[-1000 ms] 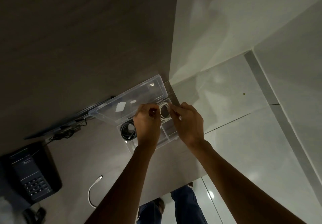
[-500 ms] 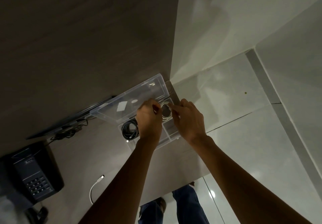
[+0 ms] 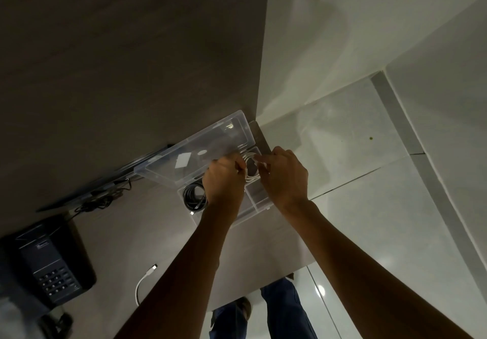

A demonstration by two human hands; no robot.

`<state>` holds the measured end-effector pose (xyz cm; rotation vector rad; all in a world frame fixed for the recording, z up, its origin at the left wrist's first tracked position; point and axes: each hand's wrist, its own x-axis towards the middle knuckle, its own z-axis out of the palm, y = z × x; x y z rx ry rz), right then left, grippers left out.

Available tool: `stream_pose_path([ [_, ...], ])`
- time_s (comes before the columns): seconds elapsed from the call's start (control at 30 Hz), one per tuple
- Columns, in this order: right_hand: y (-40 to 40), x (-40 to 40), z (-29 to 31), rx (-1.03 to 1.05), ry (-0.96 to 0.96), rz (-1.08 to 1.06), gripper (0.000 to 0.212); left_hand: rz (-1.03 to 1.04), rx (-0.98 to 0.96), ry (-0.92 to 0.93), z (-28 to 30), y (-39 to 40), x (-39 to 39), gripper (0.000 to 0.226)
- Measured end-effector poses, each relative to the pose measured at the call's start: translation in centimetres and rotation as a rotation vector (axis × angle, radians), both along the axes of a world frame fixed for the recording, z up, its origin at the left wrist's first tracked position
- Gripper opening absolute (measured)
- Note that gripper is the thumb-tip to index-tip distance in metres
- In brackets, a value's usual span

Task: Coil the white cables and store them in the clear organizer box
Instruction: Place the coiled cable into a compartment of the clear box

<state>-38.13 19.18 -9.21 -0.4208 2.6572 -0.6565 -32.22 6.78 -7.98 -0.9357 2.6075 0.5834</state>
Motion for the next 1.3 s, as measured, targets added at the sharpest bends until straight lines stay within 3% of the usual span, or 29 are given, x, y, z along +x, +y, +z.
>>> stream_pose_path([
  [0.2,-0.1,-0.2,-0.1,0.021,-0.012,-0.016,0.019,-0.149,-0.015,-0.035,0.1,-1.0,-0.4,0.032],
  [0.33,-0.1,0.1,-0.2,0.013,0.000,-0.043,0.018,-0.125,0.050,0.073,0.0,-0.7,0.2,0.025],
  [0.6,0.1,0.2,-0.5,-0.024,-0.011,-0.064,0.019,-0.203,0.235,-0.175,-0.9,-1.4,0.9,0.037],
  [0.7,0.1,0.2,-0.5,-0.032,-0.019,-0.059,0.018,-0.081,0.230,-0.003,-0.8,-1.1,0.3,0.024],
  [0.83,0.2,0.3,-0.4,-0.043,-0.002,-0.049,0.019,-0.002,0.235,0.074,-0.3,-0.1,1.6,0.042],
  [1.0,0.2,0.3,-0.6,-0.042,-0.020,-0.052,0.024,-0.102,0.088,0.323,-0.8,1.1,2.2,0.014],
  [1.2,0.2,0.4,-0.8,-0.041,-0.021,-0.068,0.025,-0.150,0.130,0.330,-0.7,0.9,1.9,0.010],
  [1.3,0.1,0.5,-0.8,-0.047,-0.029,-0.073,0.023,-0.165,0.079,0.208,-0.6,0.4,1.5,0.018],
])
